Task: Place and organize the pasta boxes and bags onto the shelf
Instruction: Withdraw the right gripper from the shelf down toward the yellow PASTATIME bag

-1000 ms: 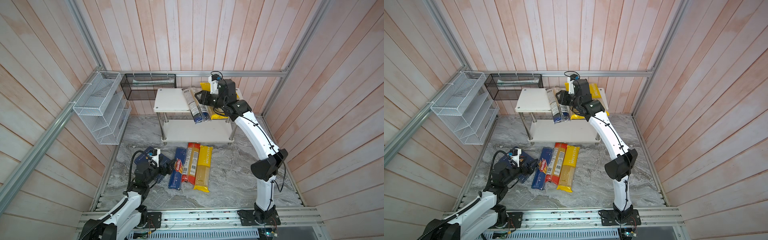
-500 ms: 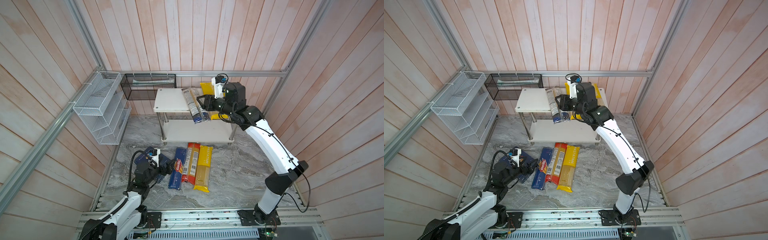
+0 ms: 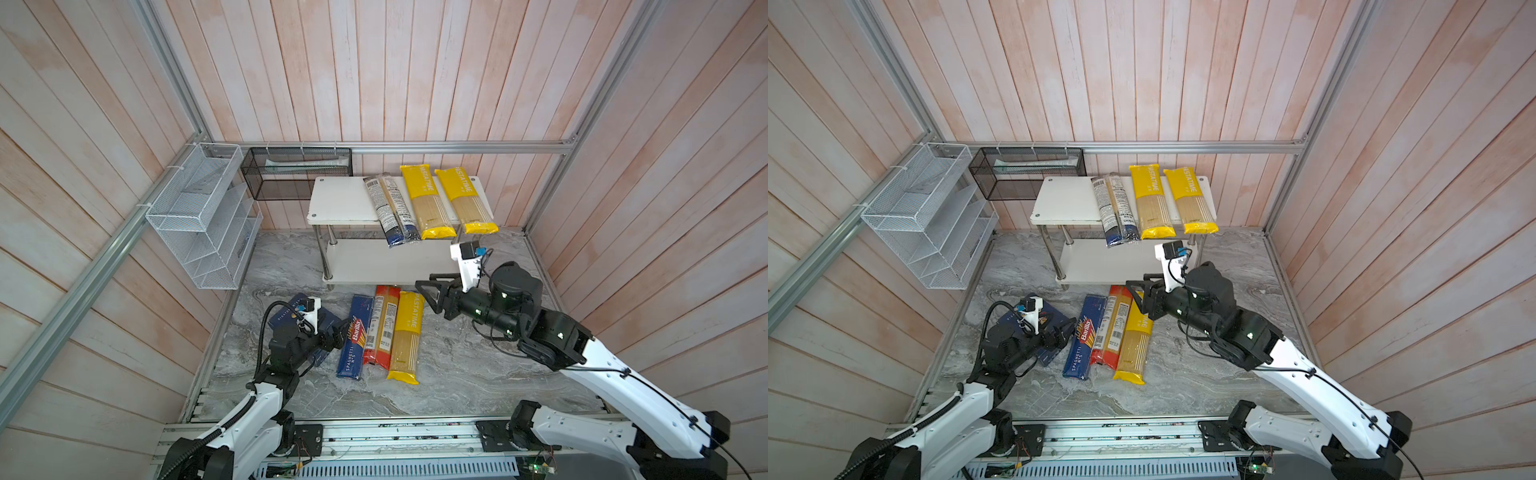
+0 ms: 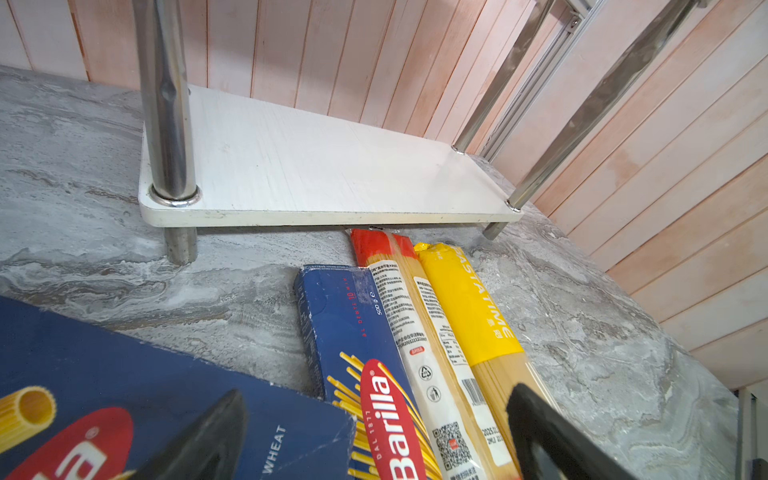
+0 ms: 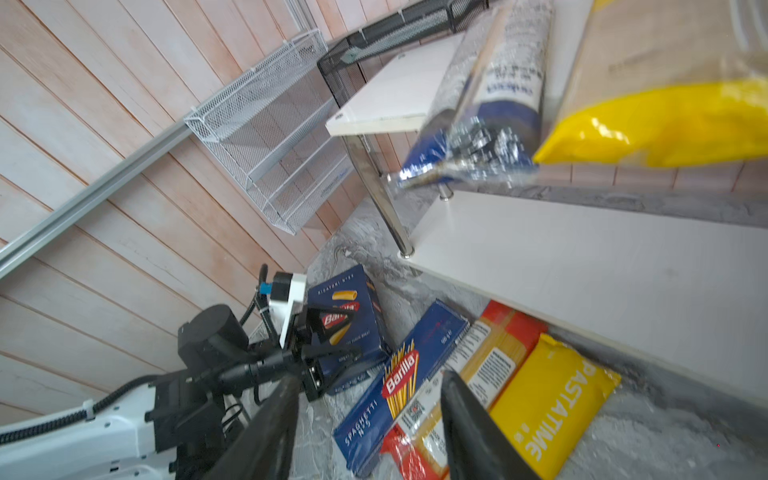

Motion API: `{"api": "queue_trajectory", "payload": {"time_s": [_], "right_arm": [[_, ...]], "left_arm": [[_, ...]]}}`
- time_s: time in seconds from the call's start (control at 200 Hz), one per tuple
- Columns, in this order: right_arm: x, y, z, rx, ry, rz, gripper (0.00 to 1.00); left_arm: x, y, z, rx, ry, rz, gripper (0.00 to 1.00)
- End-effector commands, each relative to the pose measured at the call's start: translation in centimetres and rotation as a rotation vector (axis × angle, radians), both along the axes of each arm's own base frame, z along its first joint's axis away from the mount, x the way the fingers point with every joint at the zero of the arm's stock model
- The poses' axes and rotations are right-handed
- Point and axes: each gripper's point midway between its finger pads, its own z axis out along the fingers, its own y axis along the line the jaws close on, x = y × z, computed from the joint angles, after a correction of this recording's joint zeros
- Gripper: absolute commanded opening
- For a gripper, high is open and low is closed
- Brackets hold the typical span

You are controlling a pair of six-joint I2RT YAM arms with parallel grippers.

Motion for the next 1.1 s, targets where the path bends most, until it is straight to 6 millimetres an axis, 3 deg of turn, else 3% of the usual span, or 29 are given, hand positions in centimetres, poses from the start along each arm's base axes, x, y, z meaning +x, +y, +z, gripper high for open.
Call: {"api": "queue_trajectory", "payload": {"time_s": [0.0, 0.24, 0.39, 0.56, 0.645, 0.765, 1.095], "right_arm": [[0.2, -2.1, -3.2, 0.007, 0.066, -0.113, 0.55], [-1.0, -6.9, -13.3, -0.257, 0.311, -0.277, 0.6], [-2.3, -8.0, -17.4, -0.242, 0.399, -0.302, 0.62], [-2.9, -8.4, -19.5, -0.187, 0.455, -0.328, 0.68], [-2.9, -8.7, -21.2, -0.206, 0.482, -0.355, 0.74], [-2.5, -9.0, -22.9, -0.259, 0.5, -0.398, 0.74], [-1.9, -5.6, -25.1, -0.325, 0.488, -0.388, 0.81]], "left_arm": [[0.3, -0.6, 0.7, 0.009, -0.02, -0.027, 1.0], [0.4, -1.3, 0.3, 0.063, -0.02, -0.024, 1.0], [0.5, -1.7, 0.2, 0.068, -0.009, -0.04, 1.0], [0.3, -1.6, 0.4, 0.066, -0.018, -0.04, 0.99], [0.2, -1.6, 0.6, 0.063, -0.025, -0.042, 1.0], [0.1, -1.5, 0.6, 0.064, -0.028, -0.036, 1.0], [0.1, -1.6, 0.4, 0.059, -0.022, -0.042, 1.0]]}}
